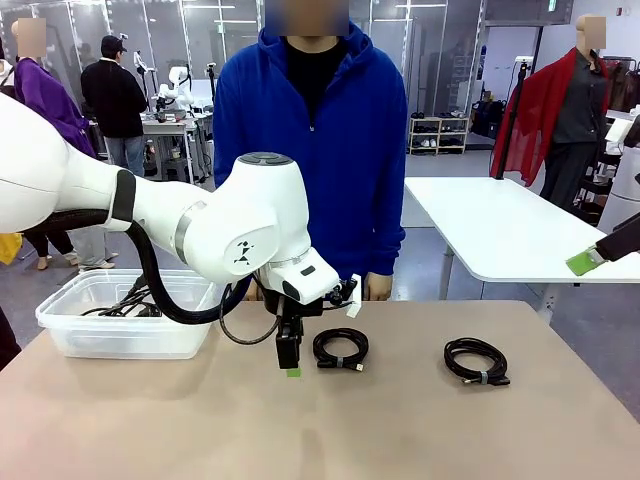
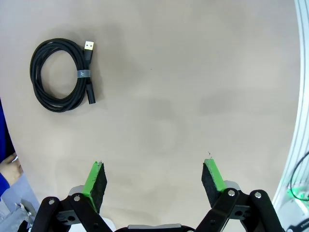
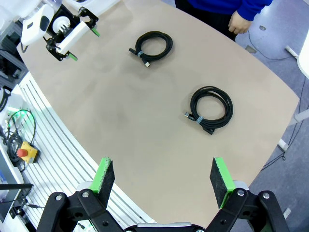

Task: Organize and store the cables.
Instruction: Place the USB Extension Cable into the Organizing box.

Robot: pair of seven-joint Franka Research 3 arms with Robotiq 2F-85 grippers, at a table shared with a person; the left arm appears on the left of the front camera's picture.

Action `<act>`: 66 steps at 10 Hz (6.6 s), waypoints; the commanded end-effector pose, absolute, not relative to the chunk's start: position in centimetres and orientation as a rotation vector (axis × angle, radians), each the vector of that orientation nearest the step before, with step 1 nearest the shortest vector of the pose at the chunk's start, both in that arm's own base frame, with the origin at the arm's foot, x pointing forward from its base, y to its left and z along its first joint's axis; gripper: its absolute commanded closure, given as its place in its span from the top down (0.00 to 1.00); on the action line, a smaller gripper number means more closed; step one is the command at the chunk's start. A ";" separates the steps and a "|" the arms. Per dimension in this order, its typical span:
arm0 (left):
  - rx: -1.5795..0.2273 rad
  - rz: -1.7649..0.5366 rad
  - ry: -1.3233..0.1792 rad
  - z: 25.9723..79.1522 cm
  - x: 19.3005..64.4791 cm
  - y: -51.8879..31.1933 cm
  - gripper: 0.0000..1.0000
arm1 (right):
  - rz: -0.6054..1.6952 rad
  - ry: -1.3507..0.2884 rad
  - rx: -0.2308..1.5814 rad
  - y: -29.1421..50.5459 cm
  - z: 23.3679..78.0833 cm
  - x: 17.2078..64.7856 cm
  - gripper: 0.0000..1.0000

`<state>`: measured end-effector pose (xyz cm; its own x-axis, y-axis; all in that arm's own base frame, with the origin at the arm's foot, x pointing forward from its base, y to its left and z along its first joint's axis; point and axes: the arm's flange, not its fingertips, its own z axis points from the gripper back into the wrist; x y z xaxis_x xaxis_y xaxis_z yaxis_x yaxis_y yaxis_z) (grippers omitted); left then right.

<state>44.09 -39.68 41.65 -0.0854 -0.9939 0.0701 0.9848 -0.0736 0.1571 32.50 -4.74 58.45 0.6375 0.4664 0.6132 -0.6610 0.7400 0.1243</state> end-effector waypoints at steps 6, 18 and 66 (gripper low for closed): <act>0.061 -1.646 -0.184 41.7 44.1 -39.6 1.00 | 0.647 -0.585 0.362 -4.8 58.7 32.5 1.00; 0.063 -1.626 -0.136 36.6 52.4 -46.7 1.00 | 0.647 -0.585 0.362 -4.8 58.7 32.5 1.00; 0.091 -1.697 -0.053 48.3 52.1 -45.7 0.15 | 0.647 -0.585 0.362 -4.8 58.7 32.5 1.00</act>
